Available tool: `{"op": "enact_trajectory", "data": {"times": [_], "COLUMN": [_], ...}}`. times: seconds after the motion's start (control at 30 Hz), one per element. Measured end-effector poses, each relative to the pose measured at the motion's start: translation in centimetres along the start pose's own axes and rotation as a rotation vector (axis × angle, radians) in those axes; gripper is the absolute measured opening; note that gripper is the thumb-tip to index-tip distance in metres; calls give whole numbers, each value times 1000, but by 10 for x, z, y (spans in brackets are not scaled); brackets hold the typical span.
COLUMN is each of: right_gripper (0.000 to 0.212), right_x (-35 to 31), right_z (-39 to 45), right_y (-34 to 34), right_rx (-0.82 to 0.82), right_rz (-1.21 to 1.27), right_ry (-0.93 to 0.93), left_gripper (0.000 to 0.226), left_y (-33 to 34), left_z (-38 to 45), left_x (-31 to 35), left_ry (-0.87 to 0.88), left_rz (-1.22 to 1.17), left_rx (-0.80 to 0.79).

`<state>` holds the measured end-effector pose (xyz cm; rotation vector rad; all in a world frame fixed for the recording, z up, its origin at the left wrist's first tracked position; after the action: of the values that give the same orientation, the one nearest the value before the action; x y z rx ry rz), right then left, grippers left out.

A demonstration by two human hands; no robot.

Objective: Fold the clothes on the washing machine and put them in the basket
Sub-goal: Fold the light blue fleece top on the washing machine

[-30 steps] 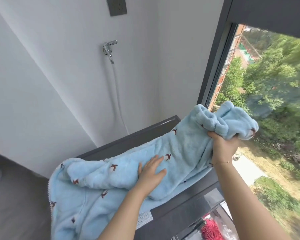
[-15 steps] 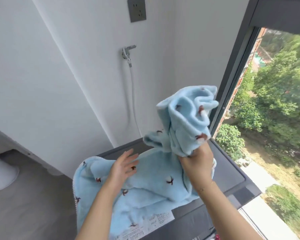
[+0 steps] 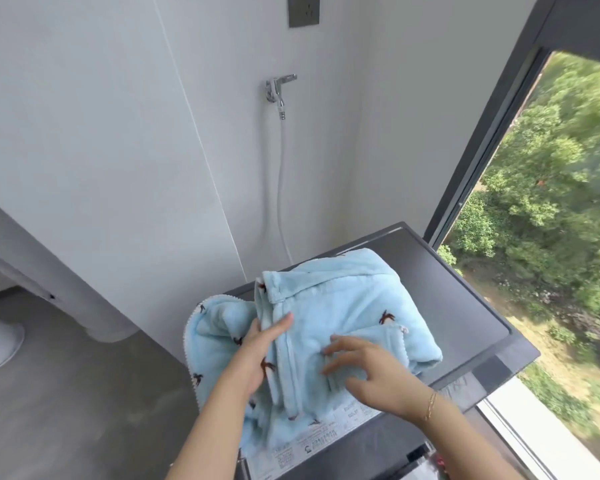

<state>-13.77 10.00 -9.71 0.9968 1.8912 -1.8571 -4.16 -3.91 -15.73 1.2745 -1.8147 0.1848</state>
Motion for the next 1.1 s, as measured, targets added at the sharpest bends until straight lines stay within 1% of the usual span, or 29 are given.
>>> {"op": "enact_trajectory", "data": {"times": [0.07, 0.1, 0.13, 0.17, 0.2, 0.23, 0.27, 0.3, 0.33, 0.4, 0.43, 0.47, 0.57, 0.67, 0.7, 0.73, 0.77, 0.8, 0.83, 0.87, 0.9, 0.93, 0.97, 1.0, 1.03, 1.07, 1.1], "right_gripper": [50, 45, 40, 36, 34, 36, 41, 47, 53, 57, 59, 61, 64, 68, 68, 67, 67, 66, 65, 64, 64, 64, 65, 65, 65, 65, 65], "right_x": [1, 2, 3, 3, 0, -5, -8, -8, -6, 5, 14, 20, 32, 34, 34, 33, 33, 32, 32, 32, 33, 33, 33, 33, 34, 33, 33], "right_z": [-1, -1, -2, -3, -5, -7, -4, 6, 22, 50, 56, 62, 68, 71, 72, 72, 73, 72, 74, 74, 73, 73, 73, 74, 74, 73, 72], "right_y": [-13, -23, -37, -54, -72, -83, -87, -81, -66, -19, 3, 20, 34, 32, 33, 34, 34, 34, 34, 35, 36, 37, 38, 37, 36, 35, 34], "right_rx": [31, 78, 170, 316, 498, 664, 760, 752, 658, 378, 286, 237, 211, 198, 194, 199, 211, 225, 233, 235, 238, 243, 253, 266, 277, 282, 286], "right_rz": [36, 51, 42, 1, -60, -132, -189, -226, -241, -305, -381, -451, -525, -572, -579, -581, -574, -570, -564, -566, -571, -572, -567, -563, -560, -555, -547], "right_ry": [67, 105, 137, 155, 157, 155, 173, 210, 246, 301, 312, 308, 329, 340, 341, 342, 344, 341, 341, 343, 345, 347, 341, 338, 338, 333, 328], "left_gripper": [49, 45, 39, 35, 34, 36, 41, 46, 47, 38, 34, 33, 41, 49, 50, 52, 57, 62, 64, 62, 57, 51, 45, 44, 46, 47, 47], "left_y": [0, 0, 2, 2, 1, -2, -6, -12, -18, -37, -44, -52, -61, -59, -62, -68, -73, -70, -60, -47, -32, -19, -9, -4, -4, -8, -11], "left_z": [0, -1, -2, -5, -8, -11, -12, -14, -14, -15, -14, -13, -2, 0, -1, -2, -7, -16, -23, -25, -18, -3, 13, 29, 43, 52, 58], "left_x": [3, 5, 8, 13, 19, 24, 27, 28, 25, 10, -1, -10, -29, -29, -25, -12, 13, 42, 68, 88, 100, 102, 97, 86, 75, 69, 67], "left_ry": [46, 66, 91, 119, 147, 161, 168, 164, 147, 88, 58, 40, -7, -8, 29, 127, 290, 502, 720, 837, 849, 776, 648, 528, 451, 426, 435], "left_rz": [64, 64, 50, 37, 30, 29, 35, 47, 57, 60, 63, 62, 55, 77, 158, 332, 564, 771, 878, 904, 912, 957, 1087, 1272, 1426, 1517, 1555], "left_rx": [105, 142, 162, 168, 164, 155, 141, 127, 122, 162, 181, 187, 135, 76, 108, 196, 323, 428, 455, 383, 259, 121, 23, -29, -49, -32, 11]}}
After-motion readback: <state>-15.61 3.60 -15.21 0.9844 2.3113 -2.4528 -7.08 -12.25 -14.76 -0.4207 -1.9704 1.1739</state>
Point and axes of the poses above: each hand's wrist, its own z-axis towards the middle knuckle, its own y-axis out of the palm, x = y × z, the point moved 9 cm from there along z, towards the middle knuckle, and after that the axes turned 5 degrees about -z, right-handed, at the moved point
